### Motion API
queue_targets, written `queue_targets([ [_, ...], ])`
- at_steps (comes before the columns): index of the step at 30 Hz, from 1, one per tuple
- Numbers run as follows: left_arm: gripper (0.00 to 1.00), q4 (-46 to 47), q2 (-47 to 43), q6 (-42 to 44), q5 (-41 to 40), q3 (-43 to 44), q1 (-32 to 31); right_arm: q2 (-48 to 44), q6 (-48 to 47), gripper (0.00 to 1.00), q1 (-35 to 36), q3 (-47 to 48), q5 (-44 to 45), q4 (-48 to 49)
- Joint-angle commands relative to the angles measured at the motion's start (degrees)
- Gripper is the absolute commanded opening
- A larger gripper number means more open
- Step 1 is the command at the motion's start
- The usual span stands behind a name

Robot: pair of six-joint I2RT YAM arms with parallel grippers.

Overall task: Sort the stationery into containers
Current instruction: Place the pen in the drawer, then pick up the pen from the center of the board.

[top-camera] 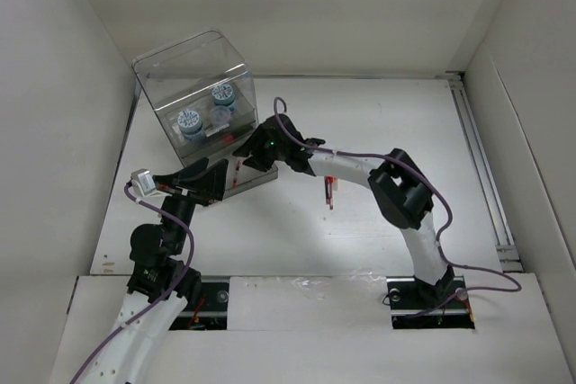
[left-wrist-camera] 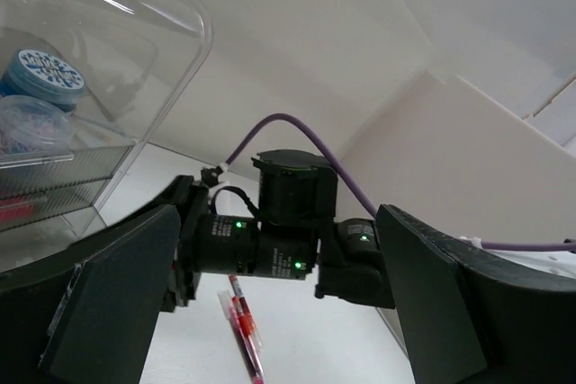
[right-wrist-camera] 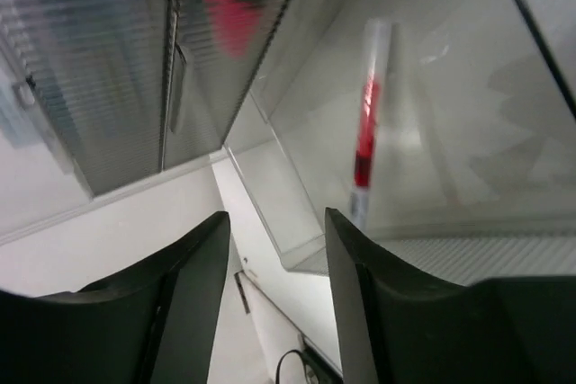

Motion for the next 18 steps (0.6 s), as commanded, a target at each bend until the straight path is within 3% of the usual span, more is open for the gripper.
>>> queue_targets([
  [1, 0.89, 2.4, -0.3, 0.6, 0.3, -0.4, -0.2, -8.4, 1.1, 0.52, -1.0, -4.7, 2.2, 4.1],
  [4, 0.89, 2.4, -0.3, 0.6, -0.2, -0.4, -0.2, -15.6, -1.5, 0.36, -3.8, -14.0, 10.2, 2.2],
  [5, 0.89, 2.4, -0.3, 0.6, 0.3, -0.4, -0.2, -17.2, -3.0, 0.20, -5.3, -16.4, 12.0, 0.9],
  [8, 0.89, 2.4, -0.3, 0.6, 0.8, -0.4, -0.2, -22.8, -6.0, 0.00, -13.5, -25.4, 11.9, -2.2],
  [10, 0.89, 2.4, -0.3, 0.6, 0.8, -0.4, -0.2, -24.9, -8.0, 0.00, -17.8, -28.5, 13.9, -2.8],
  [12, 0.89, 2.4, -0.3, 0.1, 1.3, -0.4, -0.2, -24.9, -10.8, 0.04, -19.3, -28.2, 16.8, -9.3],
  [16, 0.89, 3.4, 0.8, 0.1, 1.3, -0.4, -0.2, -19.8, -15.6, 0.38, -19.3, -22.8, 22.1, -17.7],
  [18, 0.88, 3.4, 0.8, 0.1, 2.0, -0.4, -0.2, -17.1, -16.1, 0.42, -19.3, -19.9, 24.1, -20.5],
])
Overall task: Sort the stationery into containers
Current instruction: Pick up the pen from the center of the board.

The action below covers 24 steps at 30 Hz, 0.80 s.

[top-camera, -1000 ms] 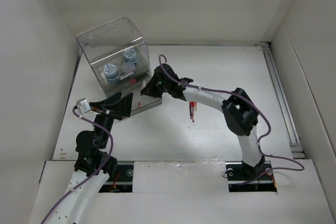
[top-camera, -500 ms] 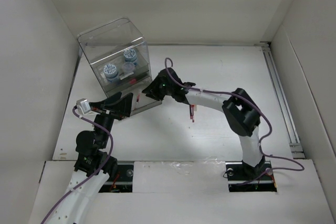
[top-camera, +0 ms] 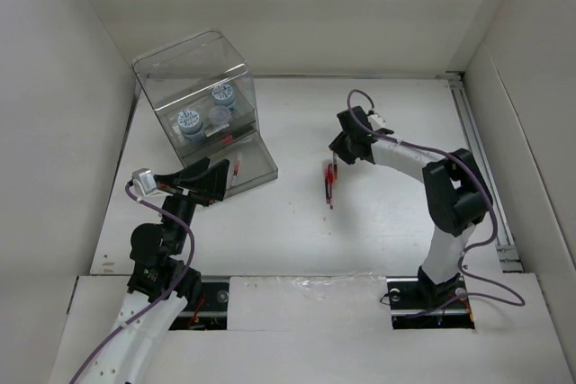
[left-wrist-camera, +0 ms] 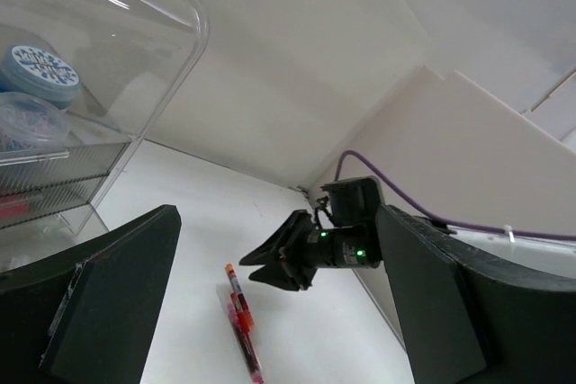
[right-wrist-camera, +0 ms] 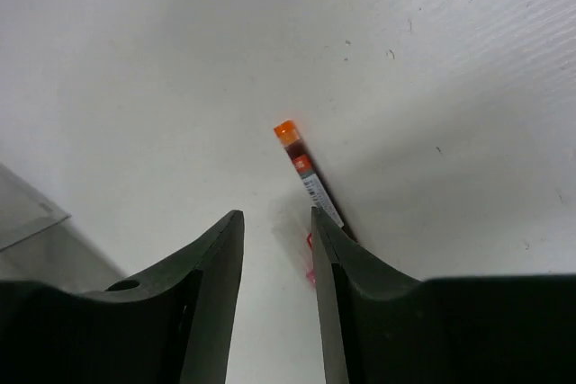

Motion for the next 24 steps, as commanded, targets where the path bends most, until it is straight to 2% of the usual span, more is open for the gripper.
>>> queue_targets([
  [1, 0.88, 3.4, 0.6, 0.1, 1.4, -0.4, -0.2, 3.6, -5.2, 0.42, 2.0, 5.2, 4.6, -7.2],
  [3, 0.88, 3.4, 0.6, 0.1, 1.4, -0.4, -0.2, 4.8, -5.8, 0.38, 0.9, 7.0, 3.9, -7.2],
  [7, 0.88, 3.4, 0.6, 0.1, 1.4, -0.4, -0.2, 7.3, -6.8, 0.36, 0.9, 10.0, 3.0, -8.5],
  [10, 0.88, 3.4, 1.2, 0.1, 0.9, -0.4, -0.2, 9.0, -7.3, 0.30, 0.9, 12.4, 5.6, -11.0],
  [17, 0.88, 3.4, 1.2, 0.1, 0.9, -0.4, -0.2, 10.8, -8.6, 0.29, 0.9, 12.4, 7.0, -12.4],
  [19, 0.88, 3.4, 1.2, 0.1, 0.9, -0.4, -0.2, 10.8, -9.2, 0.36, 1.4, 12.4, 7.6, -13.0],
  [24, 0.88, 3.4, 1.2, 0.1, 1.4, -0.4, -0.2, 11.5, -9.9, 0.43, 2.0, 13.1, 7.6, -13.6],
])
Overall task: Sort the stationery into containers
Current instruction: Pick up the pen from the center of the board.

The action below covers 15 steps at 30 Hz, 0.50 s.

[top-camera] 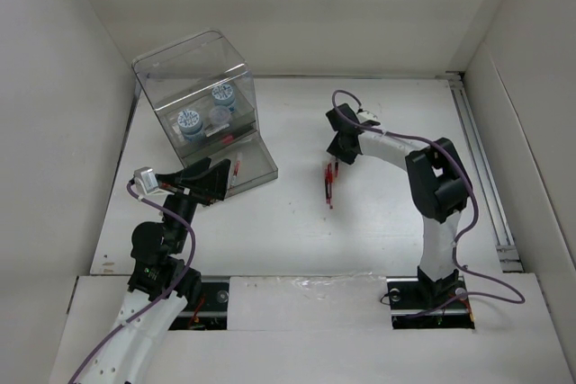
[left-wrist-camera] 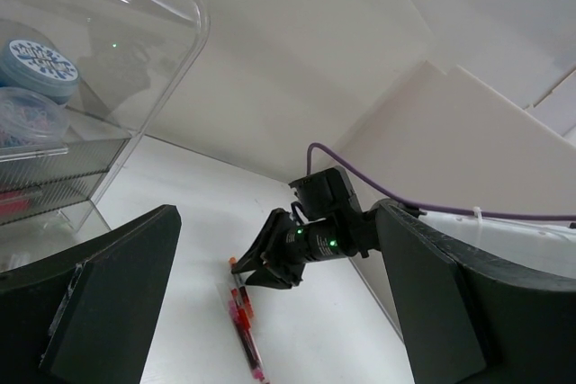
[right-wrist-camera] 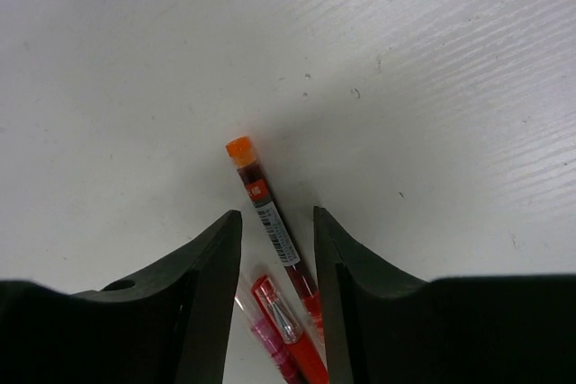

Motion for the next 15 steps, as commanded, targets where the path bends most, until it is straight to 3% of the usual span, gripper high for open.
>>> queue_targets([
  [1, 0.88, 3.2, 0.2, 0.1, 0.9, -0.4, -0.2, 0.8, -1.3, 0.44, 0.7, 2.1, 2.4, -1.9],
  [3, 0.88, 3.2, 0.2, 0.1, 0.4, -0.4, -0.2, 0.8, -1.3, 0.43, 0.7, 2.1, 2.4, -1.9],
  [4, 0.88, 3.2, 0.2, 0.1, 0.4, -0.4, -0.2, 0.8, -1.3, 0.39, 0.7, 2.1, 2.4, -1.9],
  [5, 0.88, 3.2, 0.2, 0.1, 0.4, -0.4, -0.2, 0.8, -1.3, 0.29, 0.7, 2.1, 3.0, -1.9],
  [15, 0.88, 3.2, -0.3, 0.1, 0.4, -0.4, -0.2, -0.6, -1.9, 0.00, -0.9, 1.3, 5.3, -3.6],
])
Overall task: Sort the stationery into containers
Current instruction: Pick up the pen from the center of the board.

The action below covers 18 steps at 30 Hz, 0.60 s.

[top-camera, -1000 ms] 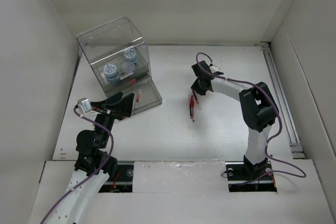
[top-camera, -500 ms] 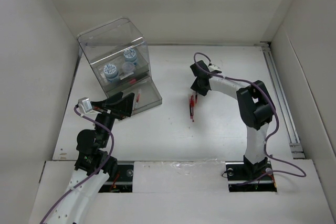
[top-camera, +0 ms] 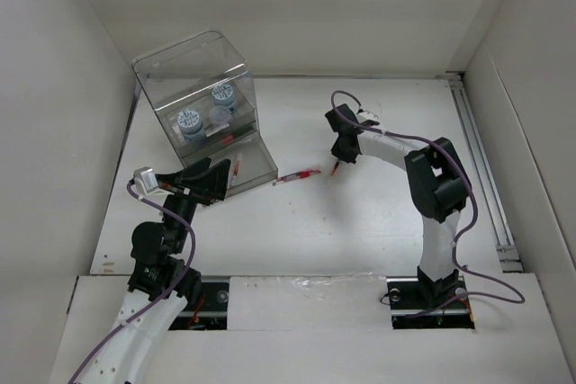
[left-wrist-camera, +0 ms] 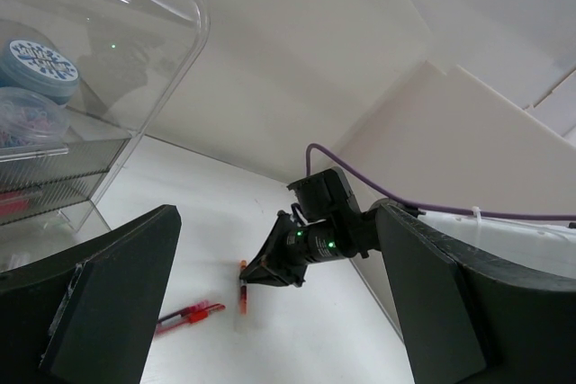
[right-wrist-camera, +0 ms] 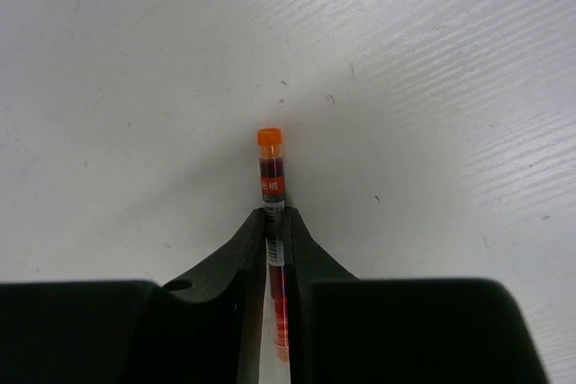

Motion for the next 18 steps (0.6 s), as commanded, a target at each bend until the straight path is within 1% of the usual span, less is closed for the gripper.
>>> queue_targets([
  [1, 0.88, 3.1, -0.3, 0.1, 0.4, -0.4, -0.2, -1.9, -0.7, 0.00, -1.0, 0.6, 2.9, -1.9],
  [3, 0.88, 3.1, -0.3, 0.1, 0.4, -0.4, -0.2, -5.2, -0.7, 0.00, -1.5, -1.0, 3.4, -1.3],
  [6, 0.88, 3.1, 0.2, 0.1, 0.4, -0.4, -0.2, -8.2, -1.2, 0.00, -1.5, -0.4, 1.9, -1.3],
  [8, 0.88, 3.1, 0.2, 0.1, 0.9, -0.4, -0.2, -10.9, -1.2, 0.00, -0.3, 0.3, 0.7, -1.3],
  [10, 0.88, 3.1, -0.5, 0.1, 0.4, -0.4, -0.2, -13.0, -1.2, 0.00, 2.8, 1.2, -3.5, 0.9],
  [11, 0.88, 3.1, -0.5, 0.1, 0.4, -0.4, -0.2, -13.0, -1.2, 0.00, 4.1, 2.1, -5.7, 2.1],
  [12, 0.88, 3.1, -1.0, 0.1, 0.4, -0.4, -0.2, -13.0, -1.2, 0.00, 5.4, 2.8, -9.9, 3.5],
  [13, 0.88, 3.1, -1.0, 0.1, 0.4, -0.4, -0.2, -13.0, -0.6, 0.00, 8.4, 4.4, -11.9, 6.6],
  [15, 0.88, 3.1, -1.0, 0.1, 0.4, -0.4, -0.2, -11.3, 2.1, 0.00, 11.2, 6.1, -15.1, 10.3],
  [16, 0.88, 2.5, -1.0, 0.1, -0.3, -0.4, -0.2, -10.2, 3.3, 0.00, 13.1, 7.0, -18.5, 12.5],
  [17, 0.88, 2.5, -1.0, 0.1, -0.3, -0.4, -0.2, -7.4, 4.7, 0.00, 13.6, 9.6, -20.2, 15.8],
  [18, 0.88, 1.9, -1.0, 0.1, -0.3, -0.4, -0.2, -5.8, 7.6, 0.00, 13.6, 11.2, -22.1, 17.0],
])
